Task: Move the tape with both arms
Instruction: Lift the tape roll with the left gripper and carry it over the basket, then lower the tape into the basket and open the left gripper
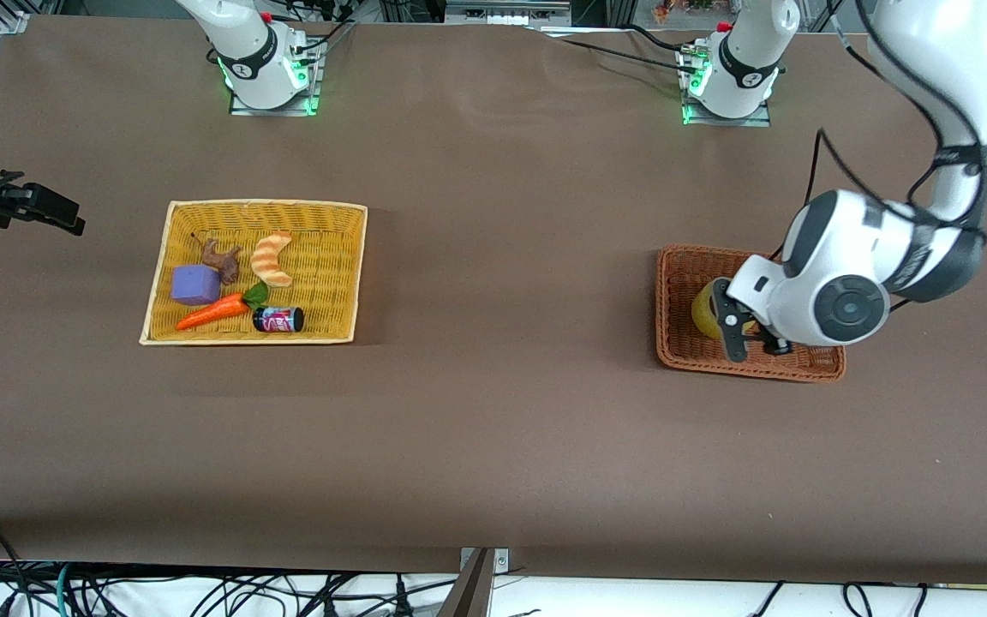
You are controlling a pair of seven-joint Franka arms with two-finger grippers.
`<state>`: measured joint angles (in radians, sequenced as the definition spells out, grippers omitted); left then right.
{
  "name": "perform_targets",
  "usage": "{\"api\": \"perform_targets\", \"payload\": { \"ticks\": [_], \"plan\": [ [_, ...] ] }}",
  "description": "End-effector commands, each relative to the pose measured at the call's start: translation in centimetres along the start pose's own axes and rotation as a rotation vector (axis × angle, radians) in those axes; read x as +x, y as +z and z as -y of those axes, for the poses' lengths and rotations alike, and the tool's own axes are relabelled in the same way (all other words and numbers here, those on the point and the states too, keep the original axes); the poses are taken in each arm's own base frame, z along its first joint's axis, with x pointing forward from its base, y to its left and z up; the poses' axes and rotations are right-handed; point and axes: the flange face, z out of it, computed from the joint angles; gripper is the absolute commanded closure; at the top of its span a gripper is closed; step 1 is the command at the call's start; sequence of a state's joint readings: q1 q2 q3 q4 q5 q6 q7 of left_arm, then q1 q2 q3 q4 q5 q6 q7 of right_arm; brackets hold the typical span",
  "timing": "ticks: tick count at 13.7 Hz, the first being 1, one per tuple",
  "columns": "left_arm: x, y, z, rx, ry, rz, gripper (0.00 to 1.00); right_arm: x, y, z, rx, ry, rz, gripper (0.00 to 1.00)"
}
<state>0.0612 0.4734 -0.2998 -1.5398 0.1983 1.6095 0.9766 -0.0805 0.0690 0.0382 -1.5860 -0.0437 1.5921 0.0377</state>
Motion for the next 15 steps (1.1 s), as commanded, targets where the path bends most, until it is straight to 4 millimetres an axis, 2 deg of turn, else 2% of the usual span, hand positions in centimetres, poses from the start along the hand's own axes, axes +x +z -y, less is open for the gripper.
{"api": "perform_targets", "payload": {
  "ticks": [1,3,6,8,9,11,12,15],
  "plan": [
    [-0.6,-5.9,-1.8,-0.019,-0.22,-0.019,0.0,0.2,-0.6,0.0,0.017,-0.013,-0.006,0.0],
    [-2.2,-10.1,-3.7,0.044,-0.395,-0.053,0.0,0.2,-0.6,0.0,0.018,-0.012,-0.005,0.0],
    [-5.5,-14.2,-4.4,0.106,-0.707,-0.121,0.0,0.2,-0.6,-0.1,0.018,-0.01,-0.005,0.0],
    [-7.3,-15.2,-4.0,0.12,-0.838,-0.164,0.0,0.2,-0.6,-0.1,0.018,-0.01,-0.005,0.0],
    [-9.7,-16.8,-4.2,0.175,-0.907,-0.234,0.0,0.2,-0.6,-0.1,0.018,-0.01,-0.005,0.0],
    [-13.7,-15.5,-5.2,0.132,-1.051,-0.407,0.0,0.2,-0.6,-0.1,0.018,-0.01,-0.005,0.0],
    [-14.3,-14.9,-5.8,0.15,-1.07,-0.464,0.0,0.2,-0.6,-0.1,0.018,-0.009,-0.005,0.0],
    [-14.8,-14.9,-7.7,0.146,-1.163,-0.485,0.0,0.2,-0.6,-0.1,0.018,-0.009,-0.005,0.0]
  ]
}}
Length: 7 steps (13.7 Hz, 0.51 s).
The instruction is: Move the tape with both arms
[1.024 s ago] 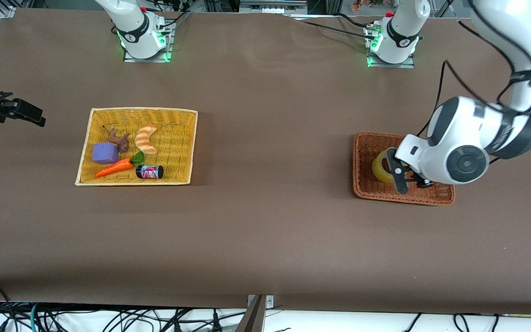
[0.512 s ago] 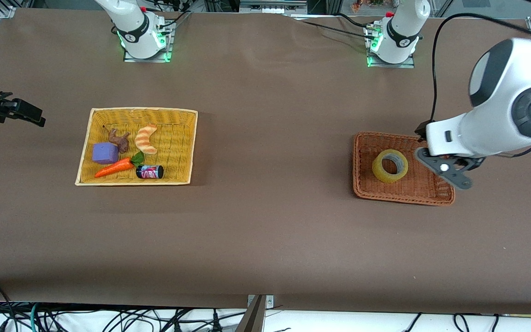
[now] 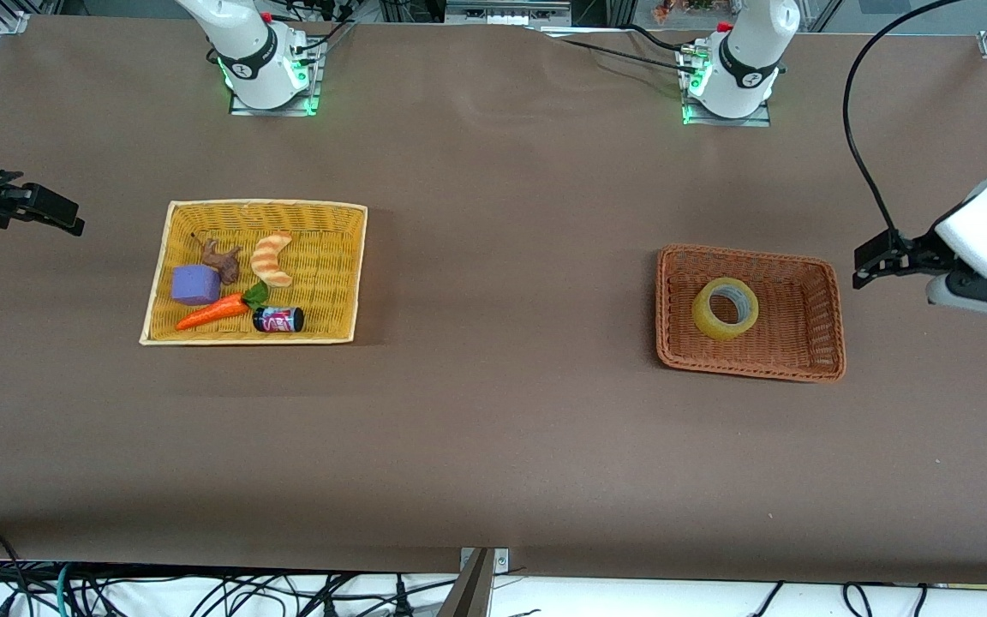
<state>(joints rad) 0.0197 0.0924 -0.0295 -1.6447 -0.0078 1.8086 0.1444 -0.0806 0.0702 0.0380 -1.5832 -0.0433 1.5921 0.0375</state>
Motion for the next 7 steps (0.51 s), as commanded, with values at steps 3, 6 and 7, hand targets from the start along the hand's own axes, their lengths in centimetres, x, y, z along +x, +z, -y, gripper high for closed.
{"api": "perform_targets", "payload": {
  "ticks": [3,6,7],
  "plan": [
    [-3.05,-0.25,-1.31,0.027,-0.092,0.014,0.0,0.15,-0.5,-0.04,0.018,-0.009,-0.004,0.0],
    [-2.79,-0.47,-2.09,0.05,-0.062,0.032,0.0,0.15,-0.5,-0.04,0.018,-0.009,-0.004,0.0],
    [-2.51,-0.95,-2.04,0.044,-0.067,0.02,0.0,0.15,-0.5,-0.04,0.018,-0.009,-0.004,0.0]
  ]
}}
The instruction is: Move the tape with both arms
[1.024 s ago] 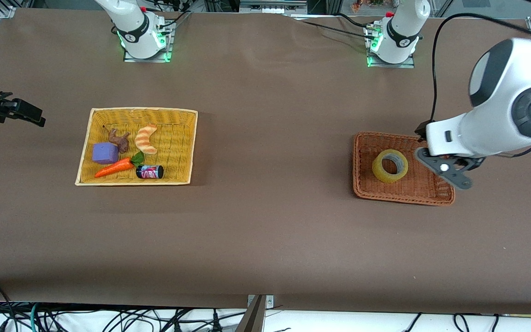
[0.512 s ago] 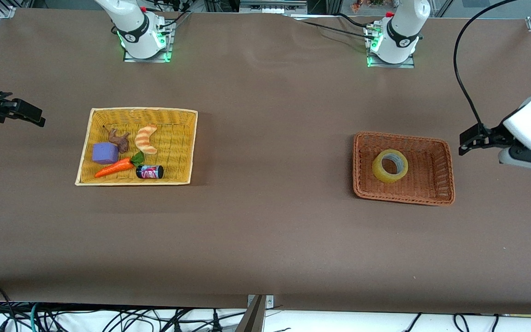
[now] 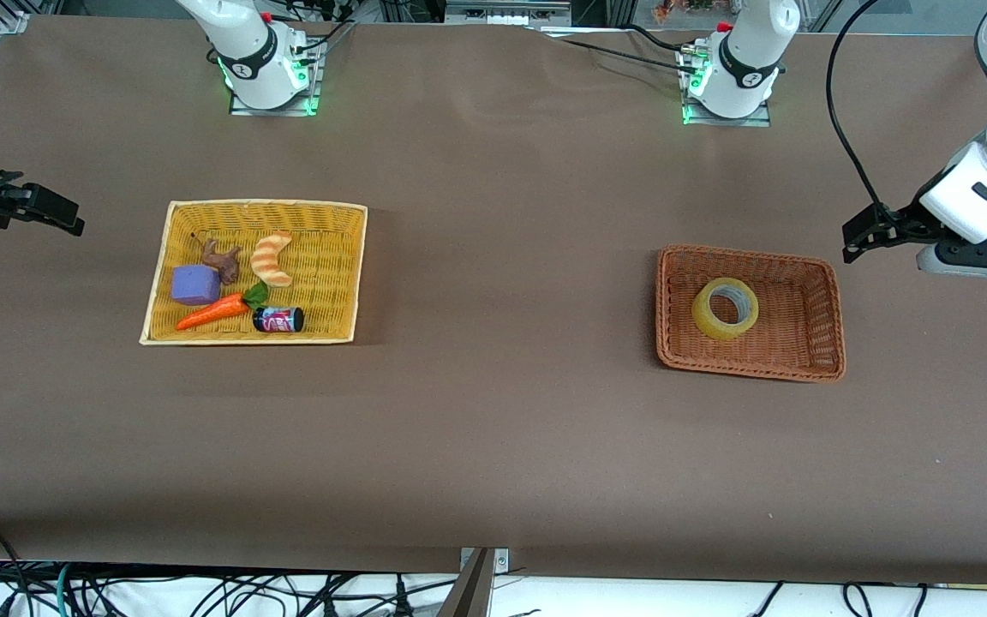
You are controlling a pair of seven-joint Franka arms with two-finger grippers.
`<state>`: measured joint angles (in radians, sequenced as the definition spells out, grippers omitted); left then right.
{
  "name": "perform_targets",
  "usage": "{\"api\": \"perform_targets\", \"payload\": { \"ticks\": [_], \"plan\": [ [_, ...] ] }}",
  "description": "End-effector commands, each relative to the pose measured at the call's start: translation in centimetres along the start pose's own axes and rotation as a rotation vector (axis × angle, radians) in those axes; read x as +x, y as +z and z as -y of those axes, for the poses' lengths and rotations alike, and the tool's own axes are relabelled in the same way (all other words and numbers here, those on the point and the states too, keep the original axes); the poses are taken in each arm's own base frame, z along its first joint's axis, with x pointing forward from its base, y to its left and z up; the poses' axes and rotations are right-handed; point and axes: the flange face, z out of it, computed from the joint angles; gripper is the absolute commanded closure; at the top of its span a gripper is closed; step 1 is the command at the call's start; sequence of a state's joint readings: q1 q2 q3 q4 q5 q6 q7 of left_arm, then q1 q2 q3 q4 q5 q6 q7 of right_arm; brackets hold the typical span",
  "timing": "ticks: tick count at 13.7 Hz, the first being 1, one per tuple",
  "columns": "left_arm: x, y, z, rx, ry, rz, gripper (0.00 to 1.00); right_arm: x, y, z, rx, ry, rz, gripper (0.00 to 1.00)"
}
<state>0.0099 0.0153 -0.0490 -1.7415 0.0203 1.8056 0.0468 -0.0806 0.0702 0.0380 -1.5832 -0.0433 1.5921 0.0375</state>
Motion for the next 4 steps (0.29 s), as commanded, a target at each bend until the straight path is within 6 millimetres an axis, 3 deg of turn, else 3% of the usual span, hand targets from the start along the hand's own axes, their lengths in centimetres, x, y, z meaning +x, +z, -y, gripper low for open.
{"api": "perform_targets", "payload": {
  "ticks": [1,4],
  "plan": [
    [0.05,-0.94,-0.31,0.018,-0.01,-0.006,0.0,0.15,-0.5,-0.04,0.018,-0.009,-0.004,0.0],
    [0.1,-1.29,-0.4,0.016,-0.009,-0.011,0.0,0.15,-0.5,-0.13,0.018,-0.007,-0.004,0.0]
  ]
}}
